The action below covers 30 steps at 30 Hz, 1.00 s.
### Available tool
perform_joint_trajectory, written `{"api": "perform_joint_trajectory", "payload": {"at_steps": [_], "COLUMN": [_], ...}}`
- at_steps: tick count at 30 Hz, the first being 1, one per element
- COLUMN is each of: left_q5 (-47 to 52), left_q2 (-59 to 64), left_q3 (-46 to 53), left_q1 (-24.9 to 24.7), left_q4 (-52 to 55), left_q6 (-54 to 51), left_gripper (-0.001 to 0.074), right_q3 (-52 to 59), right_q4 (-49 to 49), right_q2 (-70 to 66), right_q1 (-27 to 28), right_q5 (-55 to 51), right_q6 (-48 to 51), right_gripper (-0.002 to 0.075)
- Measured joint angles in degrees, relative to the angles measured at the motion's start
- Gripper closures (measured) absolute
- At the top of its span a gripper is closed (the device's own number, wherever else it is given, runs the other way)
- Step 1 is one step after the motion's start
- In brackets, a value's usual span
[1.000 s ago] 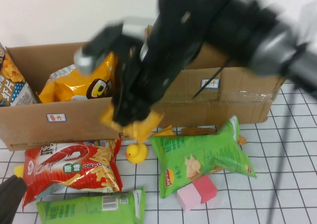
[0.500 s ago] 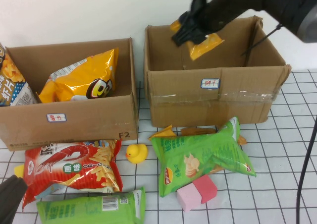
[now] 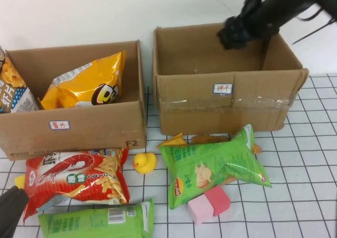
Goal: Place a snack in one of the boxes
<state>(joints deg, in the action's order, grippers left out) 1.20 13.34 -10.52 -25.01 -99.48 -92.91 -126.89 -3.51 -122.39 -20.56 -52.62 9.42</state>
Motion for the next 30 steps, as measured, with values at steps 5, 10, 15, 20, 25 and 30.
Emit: {"api": "perform_joint_trajectory", "payload": {"at_steps": [5,10,15,20,25,30], "left_q5": [0.00,0.00,0.00,0.00,0.00,0.00], "left_q2": [0.00,0.00,0.00,0.00,0.00,0.00], "left_q3": [0.00,0.00,0.00,0.00,0.00,0.00], "left_q1": [0.00,0.00,0.00,0.00,0.00,0.00], "left_q4": [0.00,0.00,0.00,0.00,0.00,0.00], "left_q6": [0.00,0.00,0.00,0.00,0.00,0.00], "left_gripper": [0.0736,0.0736,0.0736,0.0736,0.0736,0.0736], "right_q3": [2.18,12.08,30.46,50.25,66.17,78.41], "right_q4": [-2.02,-8.58,-14.09,-15.33,-14.70,-8.60], "right_q2": [9.03,24.90,43.74,62.63,80.34,97.18], "right_q1": [0.14,0.14,0.14,0.14,0.14,0.14], "right_q5": [-4.34,1.67,11.57,19.70,25.49,30.21], "right_q6": [2.68,6.63,12.83,18.73,20.26,20.39], "right_gripper": [0.0657,0.0718,0.0726,0.0726,0.0727,0.0727]}}
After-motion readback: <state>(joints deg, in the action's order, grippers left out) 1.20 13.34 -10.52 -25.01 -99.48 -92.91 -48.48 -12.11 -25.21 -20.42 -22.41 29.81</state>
